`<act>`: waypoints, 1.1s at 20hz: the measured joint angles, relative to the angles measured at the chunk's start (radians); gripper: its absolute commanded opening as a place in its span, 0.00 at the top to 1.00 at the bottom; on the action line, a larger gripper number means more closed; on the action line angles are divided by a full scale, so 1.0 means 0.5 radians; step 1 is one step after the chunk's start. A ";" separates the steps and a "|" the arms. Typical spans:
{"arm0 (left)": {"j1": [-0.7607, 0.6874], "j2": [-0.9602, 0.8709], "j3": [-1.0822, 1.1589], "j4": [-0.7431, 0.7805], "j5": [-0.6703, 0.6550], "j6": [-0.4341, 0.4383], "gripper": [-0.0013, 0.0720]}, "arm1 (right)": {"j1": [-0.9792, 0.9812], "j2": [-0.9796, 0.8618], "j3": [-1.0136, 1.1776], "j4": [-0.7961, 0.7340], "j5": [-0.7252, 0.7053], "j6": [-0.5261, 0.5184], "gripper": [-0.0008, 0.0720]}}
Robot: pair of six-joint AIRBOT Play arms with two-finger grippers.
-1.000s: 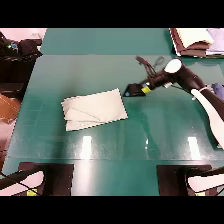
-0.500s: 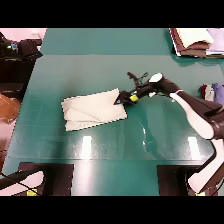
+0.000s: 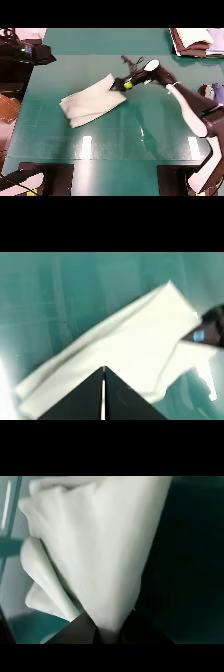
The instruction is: Fold the shirts.
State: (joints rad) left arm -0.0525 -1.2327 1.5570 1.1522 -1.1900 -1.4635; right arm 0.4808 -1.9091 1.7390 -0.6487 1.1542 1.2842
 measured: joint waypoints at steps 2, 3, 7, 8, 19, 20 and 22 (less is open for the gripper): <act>-0.099 0.000 0.000 -0.001 0.011 0.005 0.94 | -0.198 0.134 -0.011 -0.148 -0.011 0.065 0.96; -0.140 0.000 0.000 -0.001 0.024 0.007 0.94 | -0.322 0.216 -0.030 -0.227 -0.012 0.092 0.96; -0.253 0.000 0.000 -0.003 0.095 0.011 0.94 | -0.891 0.533 -0.126 -0.459 -0.020 0.152 0.96; -0.268 0.000 0.000 -0.011 0.122 0.011 0.94 | -1.054 0.603 -0.147 -0.494 -0.021 0.156 0.96; -0.307 0.000 0.000 -0.068 0.220 -0.003 0.94 | -2.131 0.797 -0.137 -0.549 -0.081 0.151 0.96; -0.307 0.000 0.000 -0.069 0.221 -0.003 0.94 | -2.154 0.797 -0.089 -0.542 -0.095 0.150 0.96; -0.307 0.000 0.000 -0.069 0.224 -0.005 0.94 | -2.178 0.797 0.053 -0.529 -0.101 0.150 0.96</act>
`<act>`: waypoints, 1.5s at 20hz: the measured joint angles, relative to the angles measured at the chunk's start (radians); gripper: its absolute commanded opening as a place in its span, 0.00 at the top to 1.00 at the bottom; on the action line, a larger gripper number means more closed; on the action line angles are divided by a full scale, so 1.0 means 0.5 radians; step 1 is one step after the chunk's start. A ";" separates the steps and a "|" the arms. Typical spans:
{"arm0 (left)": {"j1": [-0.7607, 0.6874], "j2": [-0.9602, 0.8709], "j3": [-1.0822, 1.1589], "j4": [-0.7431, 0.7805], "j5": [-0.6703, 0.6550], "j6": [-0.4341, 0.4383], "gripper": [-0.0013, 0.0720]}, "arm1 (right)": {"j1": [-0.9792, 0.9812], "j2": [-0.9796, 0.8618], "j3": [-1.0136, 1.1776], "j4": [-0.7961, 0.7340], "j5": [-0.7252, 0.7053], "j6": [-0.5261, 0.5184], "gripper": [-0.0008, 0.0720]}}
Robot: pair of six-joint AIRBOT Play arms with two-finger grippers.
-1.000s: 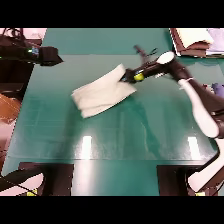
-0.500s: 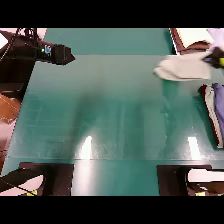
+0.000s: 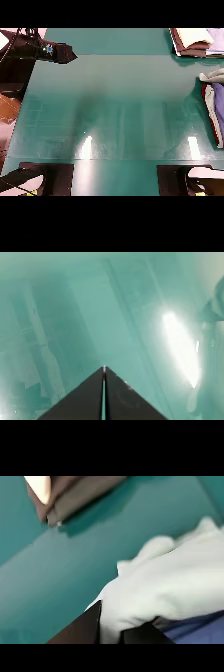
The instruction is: Fold the shirts.
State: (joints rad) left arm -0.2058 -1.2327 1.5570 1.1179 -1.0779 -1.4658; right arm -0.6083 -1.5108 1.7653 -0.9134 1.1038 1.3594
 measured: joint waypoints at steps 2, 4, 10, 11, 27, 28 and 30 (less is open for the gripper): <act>0.000 0.000 -0.002 -0.001 -0.001 -0.001 0.94 | -0.015 0.000 0.172 0.004 0.037 -0.001 0.96; 0.000 0.000 -0.002 -0.002 -0.007 -0.002 0.94 | -0.029 0.000 0.339 0.005 0.119 -0.001 0.96; 0.000 0.000 -0.002 -0.001 -0.021 -0.002 0.94 | -0.158 0.151 0.374 -0.006 0.342 0.000 0.96; 0.000 0.000 -0.002 -0.001 -0.023 -0.002 0.94 | -0.201 0.202 0.314 -0.008 0.375 -0.001 0.96; 0.000 0.000 -0.002 -0.001 -0.083 0.062 0.94 | -0.803 0.861 -0.982 -0.725 0.567 -0.086 0.36; 0.000 0.000 -0.002 -0.001 -0.085 0.063 0.94 | -0.813 0.868 -1.022 -0.778 0.568 -0.089 0.12; 0.000 0.000 -0.002 -0.001 -0.087 0.064 0.94 | -0.823 0.879 -1.077 -0.847 0.552 -0.088 0.12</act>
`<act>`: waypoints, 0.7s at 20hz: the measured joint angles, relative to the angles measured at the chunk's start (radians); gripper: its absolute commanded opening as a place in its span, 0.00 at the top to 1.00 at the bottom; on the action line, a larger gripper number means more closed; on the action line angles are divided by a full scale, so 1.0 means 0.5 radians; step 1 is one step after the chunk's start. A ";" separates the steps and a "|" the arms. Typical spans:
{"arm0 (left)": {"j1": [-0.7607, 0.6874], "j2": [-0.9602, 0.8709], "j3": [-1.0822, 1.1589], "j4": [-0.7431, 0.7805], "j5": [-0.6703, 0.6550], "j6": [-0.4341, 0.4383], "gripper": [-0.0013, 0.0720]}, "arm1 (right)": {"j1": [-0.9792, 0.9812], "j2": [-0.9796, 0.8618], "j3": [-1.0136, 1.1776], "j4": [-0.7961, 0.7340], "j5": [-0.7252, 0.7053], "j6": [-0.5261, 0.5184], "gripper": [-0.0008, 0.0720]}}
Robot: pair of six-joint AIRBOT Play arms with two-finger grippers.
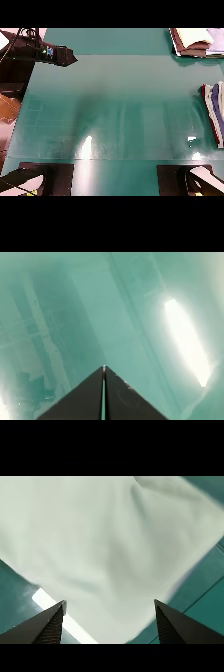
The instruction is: Fold the shirts.
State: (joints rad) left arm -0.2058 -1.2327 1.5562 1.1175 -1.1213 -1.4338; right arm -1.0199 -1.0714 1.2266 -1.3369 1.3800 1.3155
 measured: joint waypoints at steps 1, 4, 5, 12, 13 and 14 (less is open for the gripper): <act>0.000 0.000 0.000 0.000 0.000 0.001 0.94 | -0.001 0.008 -0.011 -0.016 -0.015 0.000 0.12; 0.000 0.000 0.000 0.000 0.005 0.003 0.94 | 0.057 0.036 0.032 0.046 -0.082 0.004 0.12; 0.000 0.000 0.000 0.000 0.011 0.004 0.94 | 0.105 0.041 0.069 0.108 -0.099 0.004 0.12; 0.000 0.000 0.000 0.000 0.050 0.003 0.94 | 0.958 0.052 0.380 0.693 -0.206 0.008 0.27; 0.000 0.000 0.000 0.000 0.061 0.004 0.94 | 1.112 0.052 0.405 0.723 -0.237 0.008 0.47; 0.000 0.000 0.000 0.000 0.062 0.003 0.94 | 1.279 0.052 0.426 0.753 -0.278 0.008 0.66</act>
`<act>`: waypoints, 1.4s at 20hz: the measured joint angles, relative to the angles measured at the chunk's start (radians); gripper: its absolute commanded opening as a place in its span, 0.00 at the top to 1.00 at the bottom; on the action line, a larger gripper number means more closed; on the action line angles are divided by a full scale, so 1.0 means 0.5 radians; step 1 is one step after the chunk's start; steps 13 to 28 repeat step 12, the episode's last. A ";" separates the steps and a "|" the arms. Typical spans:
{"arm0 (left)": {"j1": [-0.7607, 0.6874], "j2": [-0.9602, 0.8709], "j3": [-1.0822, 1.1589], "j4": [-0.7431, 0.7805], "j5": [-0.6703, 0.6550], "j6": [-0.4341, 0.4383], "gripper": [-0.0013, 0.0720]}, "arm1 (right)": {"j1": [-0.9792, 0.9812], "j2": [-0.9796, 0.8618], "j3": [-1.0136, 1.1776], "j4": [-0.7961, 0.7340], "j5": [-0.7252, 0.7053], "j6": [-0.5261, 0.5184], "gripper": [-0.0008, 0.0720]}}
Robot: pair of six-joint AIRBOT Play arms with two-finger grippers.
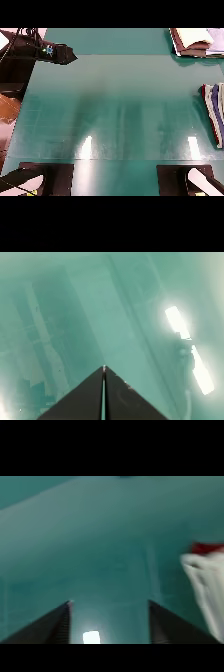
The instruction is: Fold the shirts.
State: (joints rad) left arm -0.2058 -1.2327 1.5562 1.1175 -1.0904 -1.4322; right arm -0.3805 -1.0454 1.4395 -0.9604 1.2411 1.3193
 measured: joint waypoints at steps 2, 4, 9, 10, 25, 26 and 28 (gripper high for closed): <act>0.000 0.000 0.000 0.000 0.011 0.000 0.94 | 0.292 0.000 0.024 0.037 -0.085 -0.001 0.95; 0.000 0.000 0.000 0.000 0.012 0.000 0.94 | 0.533 -0.001 0.036 0.057 -0.165 0.000 0.95; 0.000 0.000 0.000 0.000 0.018 0.000 0.94 | 0.851 -0.001 0.047 0.080 -0.256 -0.001 0.95; 0.000 0.000 0.000 0.000 0.018 0.000 0.94 | 0.875 -0.002 0.047 0.082 -0.261 -0.002 0.95; 0.000 0.000 0.000 0.000 0.018 0.000 0.94 | 0.906 -0.002 0.047 0.082 -0.270 -0.002 0.95; 0.000 0.000 0.000 0.000 0.018 0.000 0.94 | 0.906 -0.002 0.047 0.082 -0.270 -0.002 0.95; 0.000 0.000 0.000 0.000 0.018 0.000 0.94 | 0.906 -0.002 0.047 0.082 -0.270 -0.002 0.95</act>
